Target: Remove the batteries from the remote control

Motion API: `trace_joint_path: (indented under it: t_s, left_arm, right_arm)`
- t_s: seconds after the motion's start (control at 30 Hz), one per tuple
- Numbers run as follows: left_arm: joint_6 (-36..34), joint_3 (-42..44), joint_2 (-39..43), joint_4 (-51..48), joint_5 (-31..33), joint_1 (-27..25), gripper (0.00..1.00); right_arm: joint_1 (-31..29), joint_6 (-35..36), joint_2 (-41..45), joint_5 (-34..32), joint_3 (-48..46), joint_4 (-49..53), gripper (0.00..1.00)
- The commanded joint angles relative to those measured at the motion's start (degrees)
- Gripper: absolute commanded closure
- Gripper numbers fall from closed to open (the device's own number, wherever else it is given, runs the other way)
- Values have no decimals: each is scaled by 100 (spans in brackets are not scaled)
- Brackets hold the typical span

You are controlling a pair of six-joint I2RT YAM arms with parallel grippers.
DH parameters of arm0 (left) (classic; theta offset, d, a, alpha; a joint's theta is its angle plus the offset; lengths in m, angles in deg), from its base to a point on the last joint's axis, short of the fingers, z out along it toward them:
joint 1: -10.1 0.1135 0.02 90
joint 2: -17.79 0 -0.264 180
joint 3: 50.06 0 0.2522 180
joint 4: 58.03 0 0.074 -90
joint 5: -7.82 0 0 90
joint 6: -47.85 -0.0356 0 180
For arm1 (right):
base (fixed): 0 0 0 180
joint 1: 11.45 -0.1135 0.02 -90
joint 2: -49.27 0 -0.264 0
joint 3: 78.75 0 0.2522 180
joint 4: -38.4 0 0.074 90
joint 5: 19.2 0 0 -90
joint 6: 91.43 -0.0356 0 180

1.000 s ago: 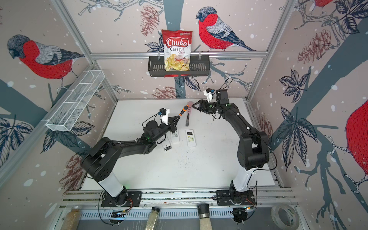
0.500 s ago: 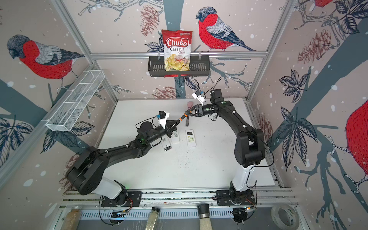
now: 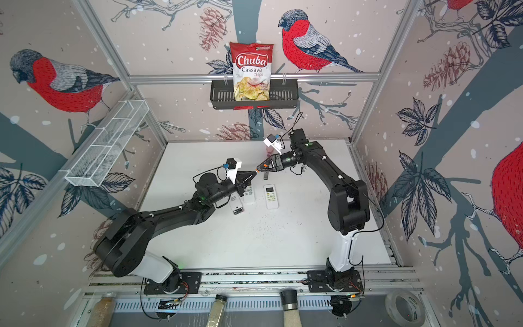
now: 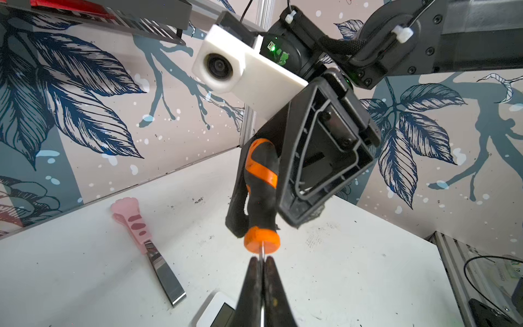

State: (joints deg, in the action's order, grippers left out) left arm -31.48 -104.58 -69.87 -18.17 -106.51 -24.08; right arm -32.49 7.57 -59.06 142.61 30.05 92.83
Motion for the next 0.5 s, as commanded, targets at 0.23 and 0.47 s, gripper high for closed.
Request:
trace_joint_path:
  t_s: [0.23, 0.47]
  left_arm:
    - [170, 13, -84, 554, -80, -2, 100]
    - [184, 94, -85, 625, -76, -2, 100]
  right_arm:
    - [-208, -300, 25, -84, -53, -373, 52]
    - [-234, -642, 23, -103, -113, -761, 65]
